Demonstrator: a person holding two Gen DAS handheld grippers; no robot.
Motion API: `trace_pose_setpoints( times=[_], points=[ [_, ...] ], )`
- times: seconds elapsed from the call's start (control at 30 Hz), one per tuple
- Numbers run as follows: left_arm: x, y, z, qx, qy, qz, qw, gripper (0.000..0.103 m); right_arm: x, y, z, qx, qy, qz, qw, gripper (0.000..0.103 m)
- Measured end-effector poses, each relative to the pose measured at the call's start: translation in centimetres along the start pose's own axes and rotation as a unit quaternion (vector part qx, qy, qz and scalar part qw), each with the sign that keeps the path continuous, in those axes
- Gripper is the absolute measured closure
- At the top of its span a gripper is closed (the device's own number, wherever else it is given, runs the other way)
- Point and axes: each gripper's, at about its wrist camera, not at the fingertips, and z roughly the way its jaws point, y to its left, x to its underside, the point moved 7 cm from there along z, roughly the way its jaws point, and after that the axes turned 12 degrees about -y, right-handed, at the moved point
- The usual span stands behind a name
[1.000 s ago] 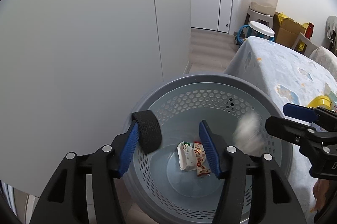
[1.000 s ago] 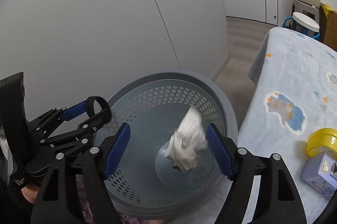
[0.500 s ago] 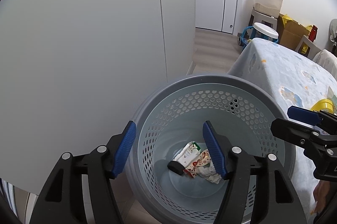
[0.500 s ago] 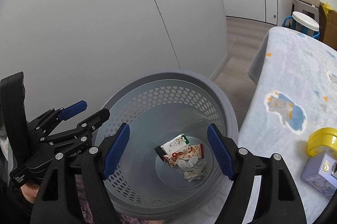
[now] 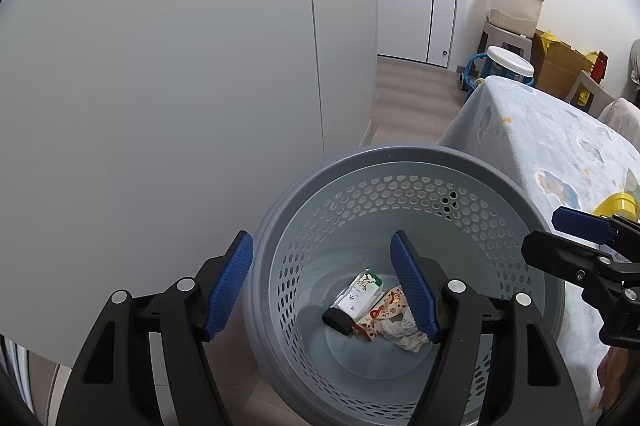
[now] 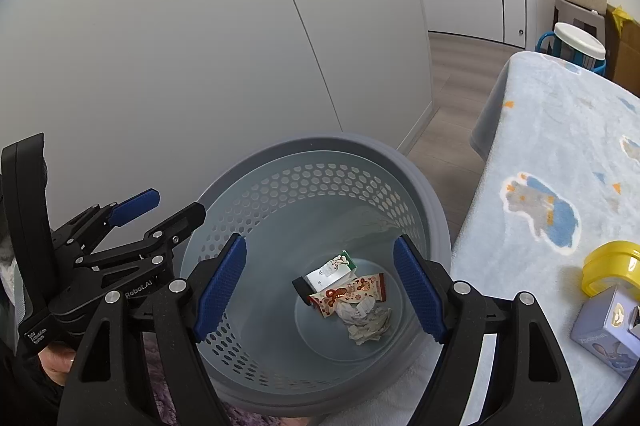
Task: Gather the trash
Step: 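Move both tools back over the table toward the paper cup and lid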
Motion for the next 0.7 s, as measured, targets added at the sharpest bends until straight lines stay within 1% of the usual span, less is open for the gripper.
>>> trace_pose_setpoints(
  times=[0.23,0.33,0.7],
  points=[
    [-0.1,0.0,0.0,-0.001,-0.001,0.0,1.0,0.034,0.0,-0.2,-0.3,0.003,-0.003,-0.001,1.0,0.027],
    [-0.1,0.0,-0.1,-0.001,-0.002,0.0,1.0,0.032,-0.1,-0.2,-0.5,0.006,-0.005,0.0,1.0,0.027],
    [-0.3,-1.2,-0.7,0.005,-0.011,0.009,0.9999,0.029,-0.1,-1.3,-2.5,0.024,-0.013,0.006,1.0,0.026]
  ],
)
